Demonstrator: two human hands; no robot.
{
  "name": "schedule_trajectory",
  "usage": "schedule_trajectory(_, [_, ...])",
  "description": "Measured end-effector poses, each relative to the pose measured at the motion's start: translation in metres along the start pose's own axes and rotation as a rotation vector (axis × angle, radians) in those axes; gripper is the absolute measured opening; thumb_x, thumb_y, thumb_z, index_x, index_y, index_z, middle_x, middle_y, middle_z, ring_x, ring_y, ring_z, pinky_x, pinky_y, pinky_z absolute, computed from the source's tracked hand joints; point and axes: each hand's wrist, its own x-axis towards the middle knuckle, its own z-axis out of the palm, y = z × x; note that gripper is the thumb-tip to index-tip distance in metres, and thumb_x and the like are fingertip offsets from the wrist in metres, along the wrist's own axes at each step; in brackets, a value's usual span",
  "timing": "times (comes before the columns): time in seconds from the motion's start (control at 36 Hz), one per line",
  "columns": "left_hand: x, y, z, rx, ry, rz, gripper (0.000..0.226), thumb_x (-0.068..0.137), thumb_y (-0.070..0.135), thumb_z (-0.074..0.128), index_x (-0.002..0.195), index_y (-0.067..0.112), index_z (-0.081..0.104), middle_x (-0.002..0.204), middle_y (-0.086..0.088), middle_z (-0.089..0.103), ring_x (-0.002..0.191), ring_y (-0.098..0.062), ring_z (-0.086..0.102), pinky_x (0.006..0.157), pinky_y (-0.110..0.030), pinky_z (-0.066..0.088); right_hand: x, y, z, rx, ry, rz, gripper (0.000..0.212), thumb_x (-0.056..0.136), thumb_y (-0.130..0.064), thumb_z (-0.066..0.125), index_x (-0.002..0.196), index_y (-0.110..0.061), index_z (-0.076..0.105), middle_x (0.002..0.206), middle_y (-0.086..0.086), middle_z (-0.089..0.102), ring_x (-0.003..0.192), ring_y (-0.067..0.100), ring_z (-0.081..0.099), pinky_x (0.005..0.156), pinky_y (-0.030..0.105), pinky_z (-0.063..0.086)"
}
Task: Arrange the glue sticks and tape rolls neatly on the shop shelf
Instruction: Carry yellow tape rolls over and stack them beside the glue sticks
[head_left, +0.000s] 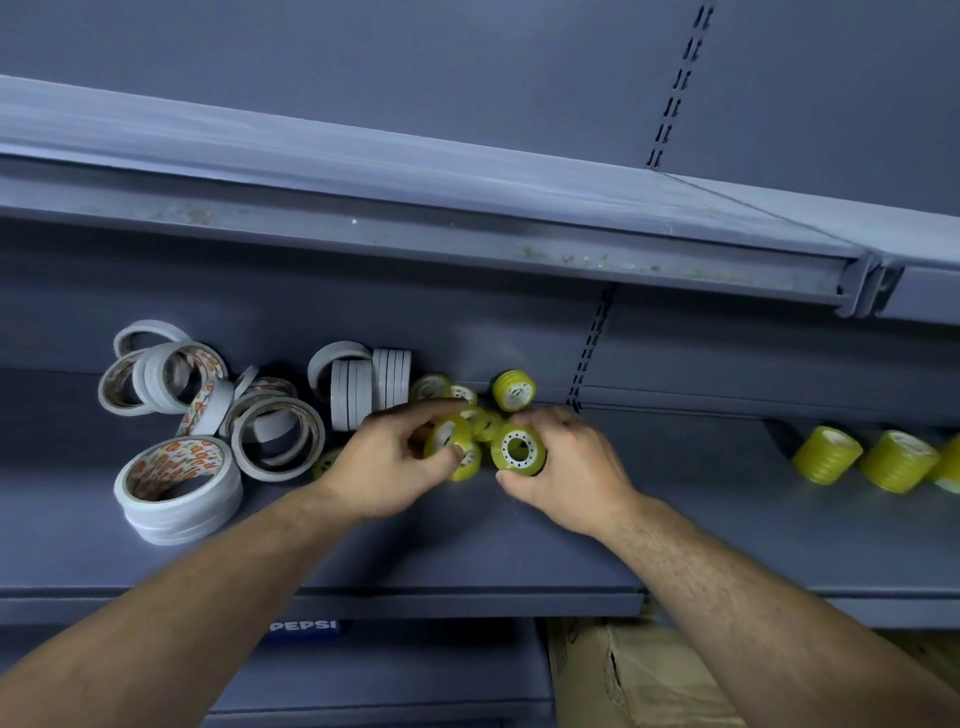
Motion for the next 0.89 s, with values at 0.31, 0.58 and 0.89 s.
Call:
schedule_trajectory(0.31, [0.009, 0.003, 0.01, -0.289, -0.051, -0.034, 0.033, 0.072, 0.025, 0.066, 0.103, 0.037, 0.061, 0.094, 0.0, 0.071, 0.08, -0.012, 0.067, 0.069, -0.029, 0.051, -0.004, 0.008, -0.002, 0.102, 0.013, 0.051, 0.061, 0.076, -0.033, 0.078, 0.133, -0.024, 0.057, 0.124, -0.004, 0.063, 0.103, 0.016, 0.066, 0.088, 0.032, 0.055])
schedule_trajectory(0.58, [0.009, 0.012, 0.061, -0.35, -0.217, -0.017, 0.037, 0.069, 0.019, 0.064, 0.101, 0.036, 0.056, 0.103, -0.001, 0.071, 0.09, -0.013, 0.066, 0.069, -0.031, 0.051, -0.049, 0.041, -0.012, 0.246, 0.028, 0.244, 0.055, 0.076, -0.026, 0.082, 0.12, -0.031, 0.048, 0.112, -0.005, 0.062, 0.094, 0.011, 0.067, 0.084, 0.039, 0.059])
schedule_trajectory(0.89, [0.007, 0.09, 0.149, -0.291, -0.332, 0.147, 0.042, 0.07, 0.012, 0.065, 0.101, 0.038, 0.055, 0.103, 0.0, 0.066, 0.093, -0.016, 0.065, 0.083, -0.044, 0.056, -0.127, 0.109, -0.063, 0.375, 0.155, 0.379, 0.052, 0.08, -0.018, 0.081, 0.119, -0.03, 0.048, 0.112, -0.009, 0.064, 0.094, 0.011, 0.07, 0.087, 0.037, 0.058])
